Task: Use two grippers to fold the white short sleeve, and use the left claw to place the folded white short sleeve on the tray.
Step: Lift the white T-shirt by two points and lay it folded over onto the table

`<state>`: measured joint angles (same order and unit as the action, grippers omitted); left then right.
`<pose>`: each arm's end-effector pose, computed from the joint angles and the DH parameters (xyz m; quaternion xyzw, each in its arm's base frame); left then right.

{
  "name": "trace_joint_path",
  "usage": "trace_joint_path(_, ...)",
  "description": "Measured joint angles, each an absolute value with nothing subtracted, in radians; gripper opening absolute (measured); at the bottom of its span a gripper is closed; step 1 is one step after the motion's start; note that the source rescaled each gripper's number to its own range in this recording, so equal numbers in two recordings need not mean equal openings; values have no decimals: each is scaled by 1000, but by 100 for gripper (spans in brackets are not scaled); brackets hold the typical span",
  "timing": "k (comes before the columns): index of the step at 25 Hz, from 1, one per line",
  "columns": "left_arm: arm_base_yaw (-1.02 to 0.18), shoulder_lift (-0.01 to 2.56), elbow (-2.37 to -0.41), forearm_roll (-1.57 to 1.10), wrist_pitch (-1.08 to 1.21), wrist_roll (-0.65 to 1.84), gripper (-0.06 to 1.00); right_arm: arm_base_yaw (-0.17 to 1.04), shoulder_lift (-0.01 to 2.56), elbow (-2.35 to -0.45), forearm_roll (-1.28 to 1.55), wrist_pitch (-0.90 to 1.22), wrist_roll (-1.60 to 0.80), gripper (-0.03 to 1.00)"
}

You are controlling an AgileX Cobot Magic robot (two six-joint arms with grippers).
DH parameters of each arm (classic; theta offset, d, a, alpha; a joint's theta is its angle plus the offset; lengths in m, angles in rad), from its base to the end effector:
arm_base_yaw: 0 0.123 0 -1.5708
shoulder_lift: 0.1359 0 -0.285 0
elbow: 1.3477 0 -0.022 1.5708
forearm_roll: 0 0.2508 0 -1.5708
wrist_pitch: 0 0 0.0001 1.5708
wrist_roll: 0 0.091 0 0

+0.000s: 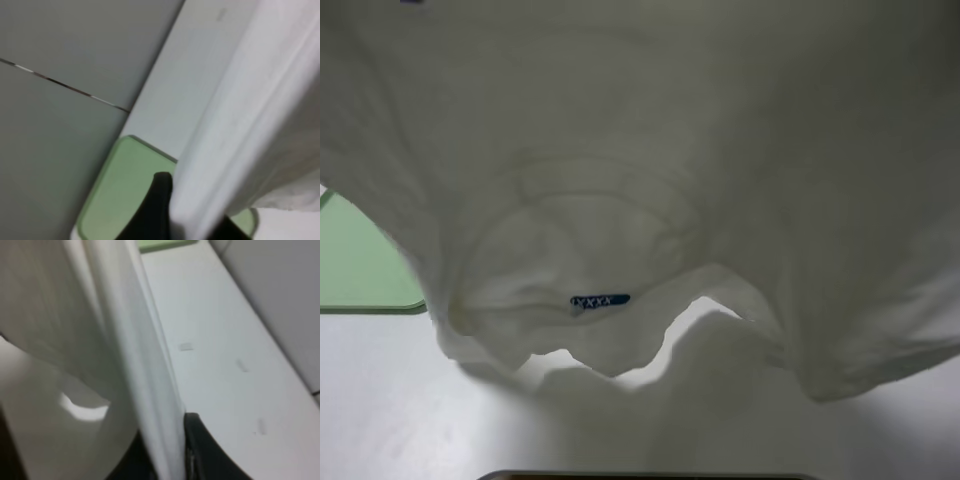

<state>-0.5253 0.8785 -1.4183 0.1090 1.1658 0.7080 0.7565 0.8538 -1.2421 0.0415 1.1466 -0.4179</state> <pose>0.1062 -0.0510 0.4836 0.4973 0.7120 0.0989 0.4857 0.0905 0.0901 0.4390 -0.4992 0.7492 0.0937 0.4250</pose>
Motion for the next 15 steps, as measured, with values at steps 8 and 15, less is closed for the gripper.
trace_joint_path(8,-525,736,-1243,57,1165,669,0,756,719,-1170,123,1146,-356,5)
trace_joint_path(15,-526,755,-1160,113,1154,665,0,759,808,-1143,-10,1139,-375,5)
